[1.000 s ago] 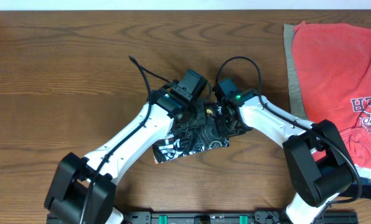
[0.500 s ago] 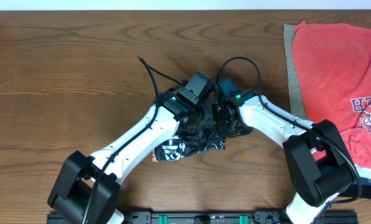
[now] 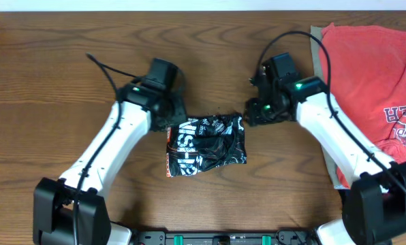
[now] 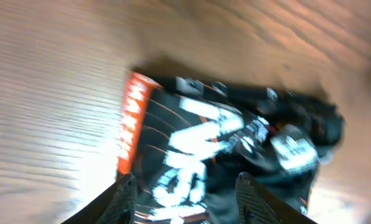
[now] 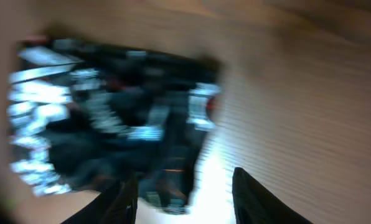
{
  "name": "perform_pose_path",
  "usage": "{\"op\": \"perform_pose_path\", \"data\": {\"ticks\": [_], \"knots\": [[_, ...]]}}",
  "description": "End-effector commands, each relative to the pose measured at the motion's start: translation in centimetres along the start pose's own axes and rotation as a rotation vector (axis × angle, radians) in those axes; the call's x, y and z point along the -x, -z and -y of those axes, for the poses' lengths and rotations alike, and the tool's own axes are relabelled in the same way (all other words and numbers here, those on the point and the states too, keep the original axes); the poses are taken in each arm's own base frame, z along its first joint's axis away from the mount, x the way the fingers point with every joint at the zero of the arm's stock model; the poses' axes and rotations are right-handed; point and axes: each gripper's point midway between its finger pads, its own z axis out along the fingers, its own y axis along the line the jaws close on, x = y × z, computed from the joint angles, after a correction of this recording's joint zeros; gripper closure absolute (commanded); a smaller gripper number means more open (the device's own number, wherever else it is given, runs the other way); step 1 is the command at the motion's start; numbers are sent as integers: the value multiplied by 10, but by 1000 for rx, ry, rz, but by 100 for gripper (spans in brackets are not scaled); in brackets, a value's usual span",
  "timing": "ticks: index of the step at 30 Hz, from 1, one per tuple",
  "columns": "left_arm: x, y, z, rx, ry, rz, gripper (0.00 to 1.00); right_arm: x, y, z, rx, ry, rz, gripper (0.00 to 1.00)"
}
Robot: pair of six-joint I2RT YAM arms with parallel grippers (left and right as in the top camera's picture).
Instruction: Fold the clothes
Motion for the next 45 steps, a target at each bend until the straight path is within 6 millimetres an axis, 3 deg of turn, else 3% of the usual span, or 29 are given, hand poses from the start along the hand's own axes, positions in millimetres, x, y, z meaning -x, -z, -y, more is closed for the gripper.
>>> {"op": "perform_pose_path", "data": {"ticks": [1,5,11,15,17,21,23,28,35,37,42,45], "knots": [[1,-6,-19,41,12,-6,47,-11,-11,-46,142,110,-37,53],[-5,-21,-26,71,20,-50,47,-17,-35,-60,96,182,-51,55],[-14,-47,-35,117,28,-121,47,-41,-70,-88,111,251,-133,58],[-20,-64,-39,133,34,-167,46,-54,-82,-90,93,269,-183,58],[-24,-70,-39,132,37,-194,46,-60,-85,-82,54,264,-209,60],[-30,-80,-40,136,43,-233,46,-74,-86,-48,-115,213,-274,87],[-32,-83,-42,142,44,-243,45,-81,-79,-27,-213,161,-308,94],[-36,-91,-46,158,48,-267,44,-100,-56,18,-411,76,-404,86],[-38,-90,-47,164,49,-276,44,-102,-43,33,-443,-35,-416,91],[-38,-90,-47,164,49,-276,44,-94,-42,19,-375,-42,-382,88],[-38,-90,-47,164,49,-276,40,-69,-42,-47,-6,111,-301,76],[-38,-90,-47,164,49,-276,40,-60,-45,-60,29,145,-254,73]]}}
